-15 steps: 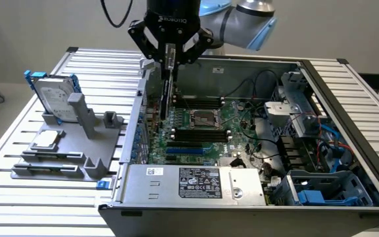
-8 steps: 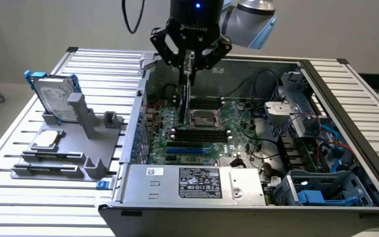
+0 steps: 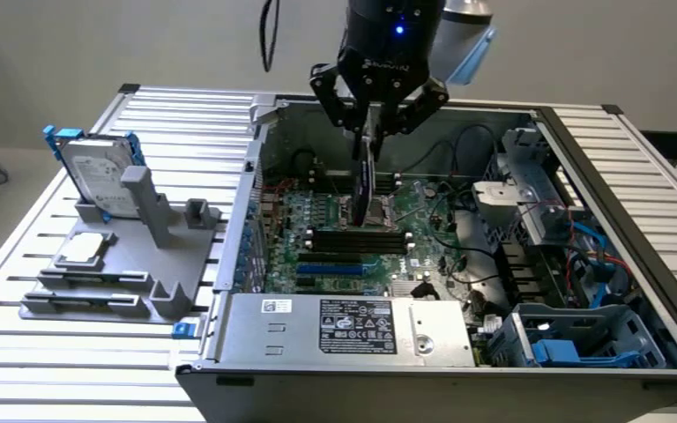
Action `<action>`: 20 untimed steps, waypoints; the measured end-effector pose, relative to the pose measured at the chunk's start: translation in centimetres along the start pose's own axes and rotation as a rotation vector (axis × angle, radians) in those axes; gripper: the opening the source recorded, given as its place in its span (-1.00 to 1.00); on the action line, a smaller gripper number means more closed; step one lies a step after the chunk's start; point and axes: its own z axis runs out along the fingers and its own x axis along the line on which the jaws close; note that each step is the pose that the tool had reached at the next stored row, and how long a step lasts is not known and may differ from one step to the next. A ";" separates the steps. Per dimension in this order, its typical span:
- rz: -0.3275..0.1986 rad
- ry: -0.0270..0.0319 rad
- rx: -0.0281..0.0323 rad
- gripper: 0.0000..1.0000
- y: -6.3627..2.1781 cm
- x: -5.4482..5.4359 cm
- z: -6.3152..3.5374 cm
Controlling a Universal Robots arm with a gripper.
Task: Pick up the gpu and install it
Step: 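Pick up the gpu and move the gpu toward the slot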
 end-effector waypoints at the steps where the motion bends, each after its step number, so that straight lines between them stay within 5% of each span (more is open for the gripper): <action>1: 0.000 0.0000 0.0004 -0.47 0.08 -0.5 0.15; 7: -0.002 0.0000 0.0015 -0.47 0.75 -2.5 1.14; 11: -0.010 -0.0011 0.0019 -0.47 1.11 -2.8 1.87; 16: -0.030 -0.0127 0.0030 -0.47 1.33 -2.9 2.61; 20: -0.030 -0.0121 0.0035 -0.47 1.34 -2.9 2.71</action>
